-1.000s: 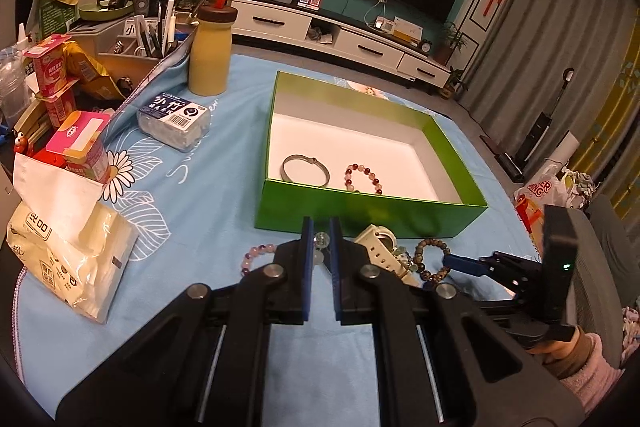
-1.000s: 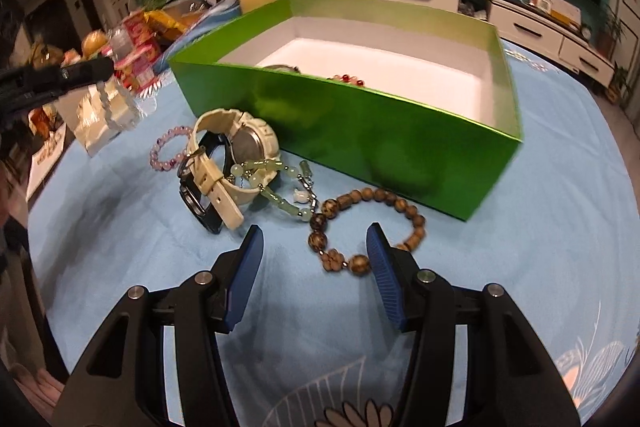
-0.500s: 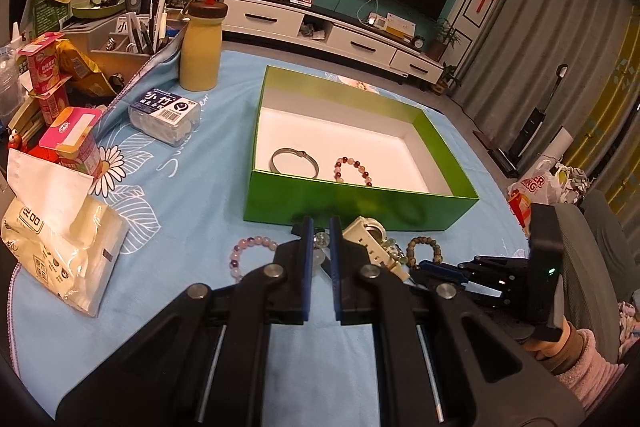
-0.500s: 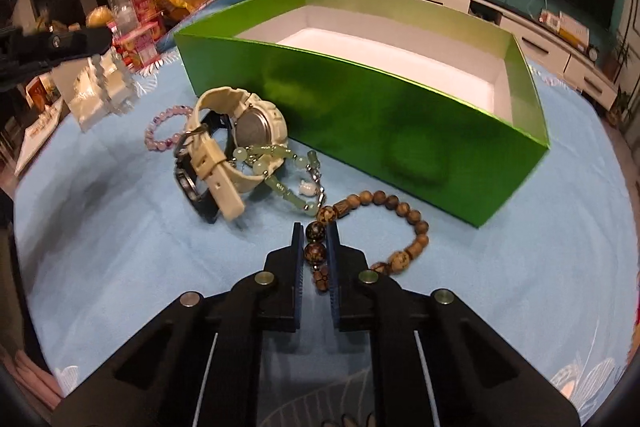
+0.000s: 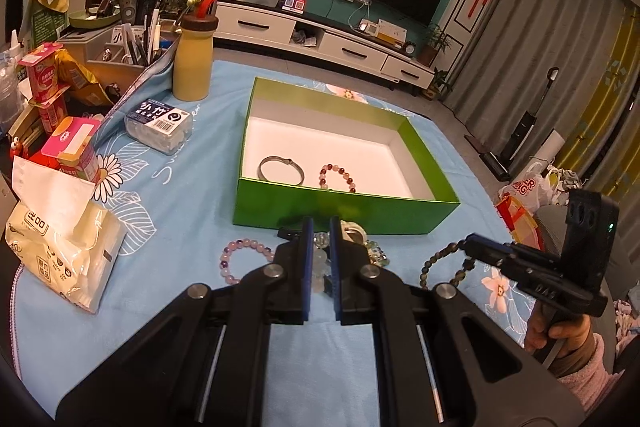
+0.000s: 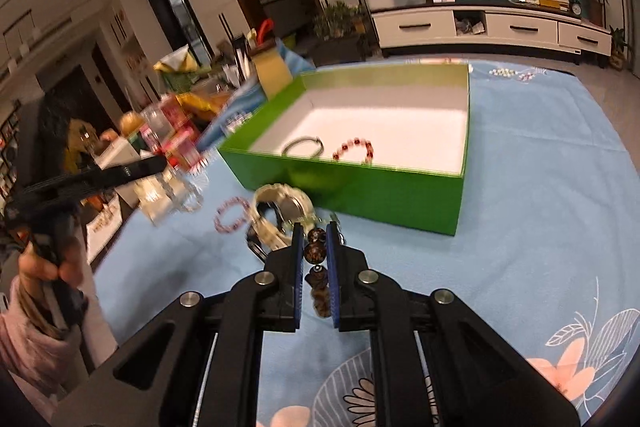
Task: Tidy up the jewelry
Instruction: 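Lift the pink bracelet toward the box with the left tool while the right tool grasps the wooden bead bracelet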
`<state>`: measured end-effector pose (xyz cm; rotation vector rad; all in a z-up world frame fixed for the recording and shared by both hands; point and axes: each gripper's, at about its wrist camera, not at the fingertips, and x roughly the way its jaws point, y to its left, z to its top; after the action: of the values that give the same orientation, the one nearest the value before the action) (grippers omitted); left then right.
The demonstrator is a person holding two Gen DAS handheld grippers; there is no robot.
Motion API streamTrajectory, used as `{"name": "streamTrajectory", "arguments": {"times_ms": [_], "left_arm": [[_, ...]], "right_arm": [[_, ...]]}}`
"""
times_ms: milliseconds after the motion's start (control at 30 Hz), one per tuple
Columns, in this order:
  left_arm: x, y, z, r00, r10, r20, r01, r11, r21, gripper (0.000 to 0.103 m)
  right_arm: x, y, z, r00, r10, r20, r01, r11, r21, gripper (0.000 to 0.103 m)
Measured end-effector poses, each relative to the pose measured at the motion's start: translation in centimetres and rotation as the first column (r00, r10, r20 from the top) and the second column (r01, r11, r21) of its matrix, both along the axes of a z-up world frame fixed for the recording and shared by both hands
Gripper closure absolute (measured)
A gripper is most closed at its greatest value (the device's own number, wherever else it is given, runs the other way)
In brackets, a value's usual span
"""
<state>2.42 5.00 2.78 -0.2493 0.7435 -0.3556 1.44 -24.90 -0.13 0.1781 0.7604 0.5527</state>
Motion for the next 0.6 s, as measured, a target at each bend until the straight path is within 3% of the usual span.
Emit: {"name": "streamTrajectory", "arguments": {"times_ms": [267, 600], "left_arm": [[0.1, -0.6, 1.6, 0.999, -0.028, 0.023, 0.028, 1.000, -0.004, 0.096], [2.4, -1.6, 3.2, 0.997, -0.061, 0.039, 0.060, 0.998, 0.002, 0.096]], "right_arm": [[-0.4, -0.6, 3.0, 0.998, -0.016, 0.066, 0.015, 1.000, 0.017, 0.092], [0.3, -0.8, 4.6, 0.994, -0.023, 0.107, 0.022, 1.000, 0.009, 0.092]]}}
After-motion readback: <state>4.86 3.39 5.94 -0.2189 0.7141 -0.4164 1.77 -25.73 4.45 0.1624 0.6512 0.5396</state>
